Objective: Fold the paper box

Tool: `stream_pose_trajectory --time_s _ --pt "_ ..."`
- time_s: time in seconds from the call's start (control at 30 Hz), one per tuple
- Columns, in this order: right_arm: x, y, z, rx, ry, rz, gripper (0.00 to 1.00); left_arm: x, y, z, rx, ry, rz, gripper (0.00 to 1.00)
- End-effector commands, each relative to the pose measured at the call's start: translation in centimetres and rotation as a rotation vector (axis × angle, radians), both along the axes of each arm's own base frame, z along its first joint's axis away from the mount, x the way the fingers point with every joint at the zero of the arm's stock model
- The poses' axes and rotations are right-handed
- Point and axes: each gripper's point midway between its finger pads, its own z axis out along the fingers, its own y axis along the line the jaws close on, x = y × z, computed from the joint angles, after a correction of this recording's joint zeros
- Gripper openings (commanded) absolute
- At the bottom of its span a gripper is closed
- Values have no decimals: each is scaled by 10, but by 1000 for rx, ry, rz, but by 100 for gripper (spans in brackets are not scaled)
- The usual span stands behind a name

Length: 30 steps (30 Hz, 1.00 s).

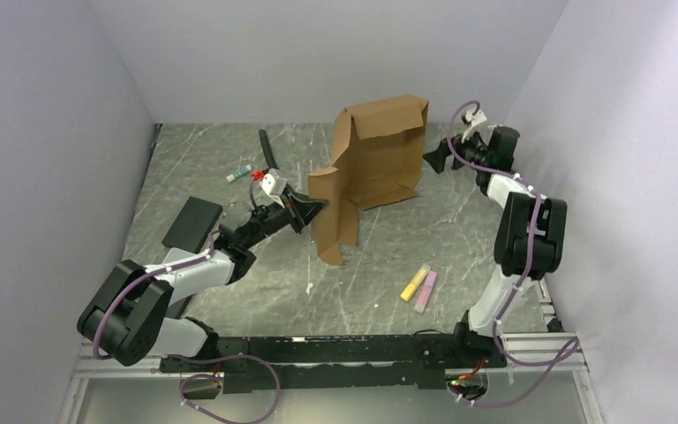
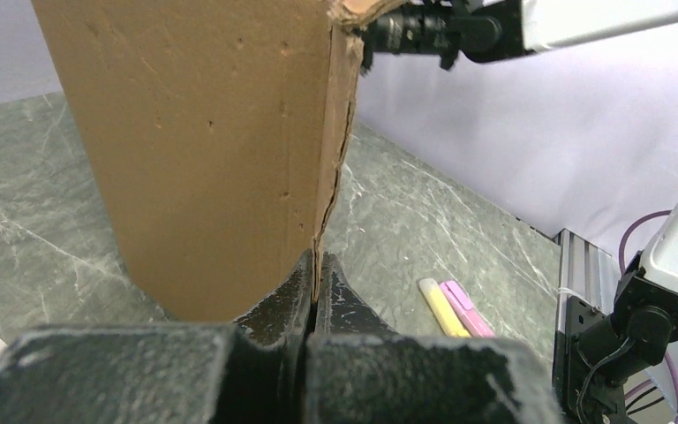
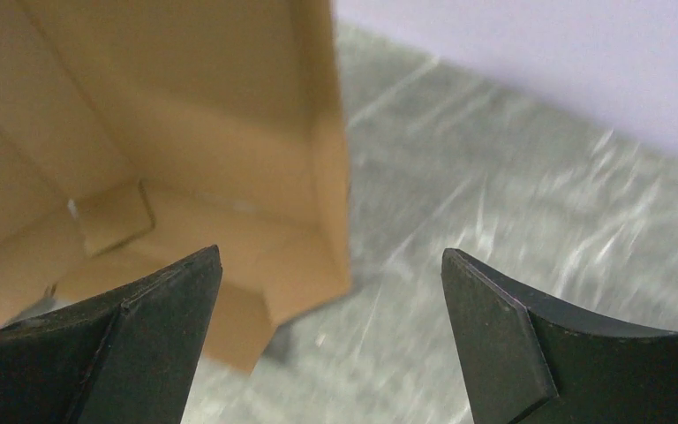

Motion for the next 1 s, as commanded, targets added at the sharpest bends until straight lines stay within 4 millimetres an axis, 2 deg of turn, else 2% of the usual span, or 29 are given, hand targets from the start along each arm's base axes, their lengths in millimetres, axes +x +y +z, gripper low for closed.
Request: stream_pose_trajectory --time_s 0.0,0.17,0.27,0.3,0.37,0.43,0.47,0.5,0.6,0.73,0.8,0.9,0.97 --pt "50 12 75 -1 -235 117 100 -1 -1 0 -6 24 -9 0" --pt "78 27 59 16 -192 167 98 -1 -1 0 1 30 -13 0" --pt "89 40 55 41 -172 194 92 -1 -1 1 3 33 -9 0" --pt "91 44 50 49 -159 208 87 -2 0 1 2 36 -10 0" --pt "91 51 48 63 -141 240 69 -2 0 1 -7 46 -4 0" --pt "84 55 52 77 -141 274 38 -2 2 2 -26 53 4 0" --pt "80 56 56 73 -148 284 17 -2 3 3 -42 59 10 0" --pt "75 56 62 59 -166 289 1 -1 4 5 -62 66 19 0" --pt "62 51 92 -27 -240 263 0 3 8 14 -137 120 57 0" --pt "42 48 155 -187 -297 226 0 -6 2 33 -224 256 39 0" --pt "28 47 186 -270 -322 213 0 -17 -6 40 -226 281 18 5" --pt "5 48 224 -485 -379 197 0 -38 -14 45 -221 340 -19 19" --pt "-9 53 232 -650 -407 198 0 -53 -17 41 -208 392 -60 28"
